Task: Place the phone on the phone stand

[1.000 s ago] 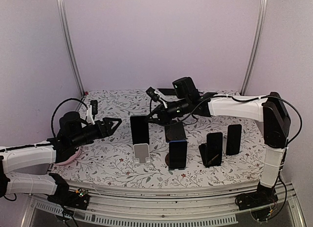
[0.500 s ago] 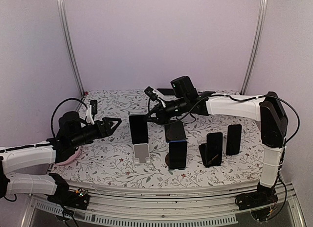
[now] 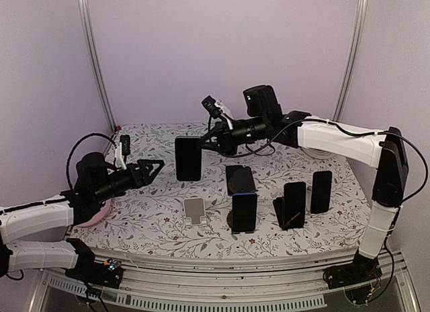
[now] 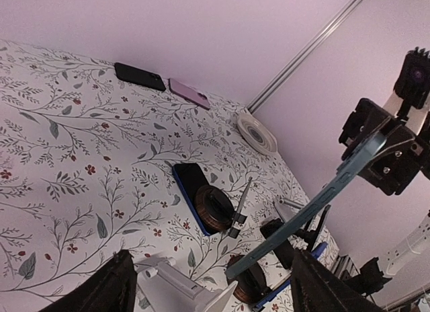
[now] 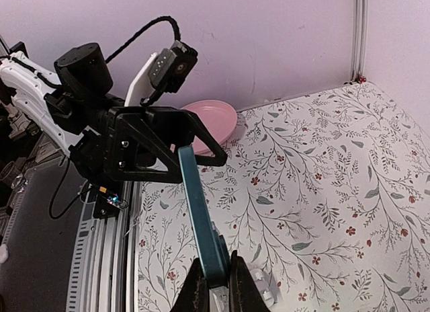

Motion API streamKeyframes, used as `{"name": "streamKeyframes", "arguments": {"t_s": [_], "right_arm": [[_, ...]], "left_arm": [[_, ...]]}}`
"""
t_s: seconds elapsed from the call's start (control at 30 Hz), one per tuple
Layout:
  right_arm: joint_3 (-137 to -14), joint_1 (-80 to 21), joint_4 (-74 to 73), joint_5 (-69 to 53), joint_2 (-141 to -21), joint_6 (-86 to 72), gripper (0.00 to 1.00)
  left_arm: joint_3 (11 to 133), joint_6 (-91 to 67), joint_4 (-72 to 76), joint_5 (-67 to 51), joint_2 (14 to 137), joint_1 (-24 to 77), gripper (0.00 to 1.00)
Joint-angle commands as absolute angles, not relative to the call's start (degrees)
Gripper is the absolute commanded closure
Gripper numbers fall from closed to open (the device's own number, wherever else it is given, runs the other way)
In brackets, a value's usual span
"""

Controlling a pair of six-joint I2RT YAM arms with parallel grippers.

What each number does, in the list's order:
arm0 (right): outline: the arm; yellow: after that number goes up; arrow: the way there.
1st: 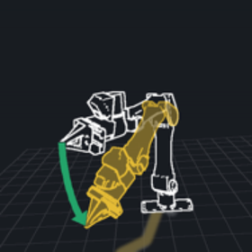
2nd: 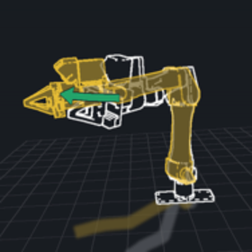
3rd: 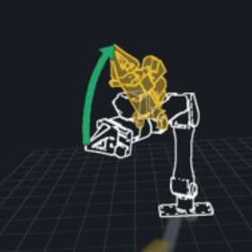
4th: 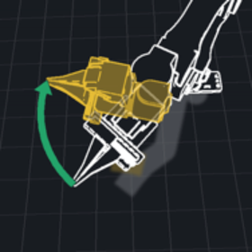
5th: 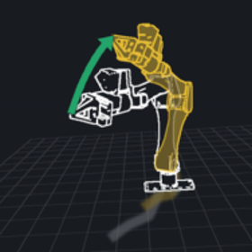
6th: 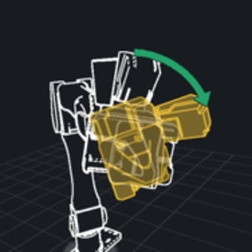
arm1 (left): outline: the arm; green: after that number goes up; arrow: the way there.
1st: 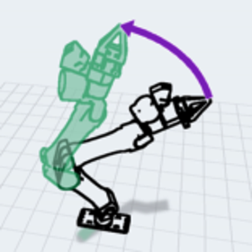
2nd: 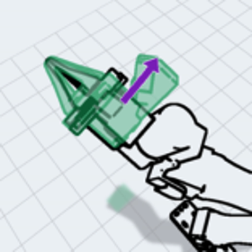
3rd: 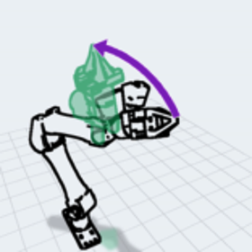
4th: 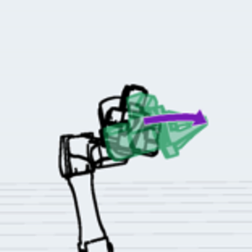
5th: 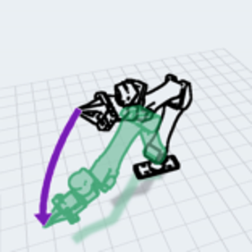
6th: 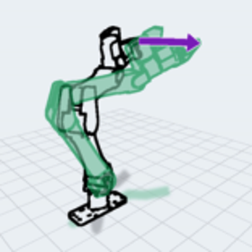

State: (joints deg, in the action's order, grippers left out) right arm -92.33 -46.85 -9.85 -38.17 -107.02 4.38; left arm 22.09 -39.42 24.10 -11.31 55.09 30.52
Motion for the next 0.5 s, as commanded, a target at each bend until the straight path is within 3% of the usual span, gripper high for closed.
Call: {"name": "streamKeyframes", "arguments": {"t_s": [0.0, 0.47], "right_arm": [[-94.27, -48.39, -9.67, -40.00, -102.82, 5.39, 0.99], [-90.38, -50.41, -12.52, -44.68, -99.58, 6.15, 0.98]], "left_arm": [[22.76, -38.67, 22.49, -10.77, 53.82, 29.54, 0.21], [23.36, -38.96, 20.73, -10.25, 52.71, 28.94, 0.21]]}}
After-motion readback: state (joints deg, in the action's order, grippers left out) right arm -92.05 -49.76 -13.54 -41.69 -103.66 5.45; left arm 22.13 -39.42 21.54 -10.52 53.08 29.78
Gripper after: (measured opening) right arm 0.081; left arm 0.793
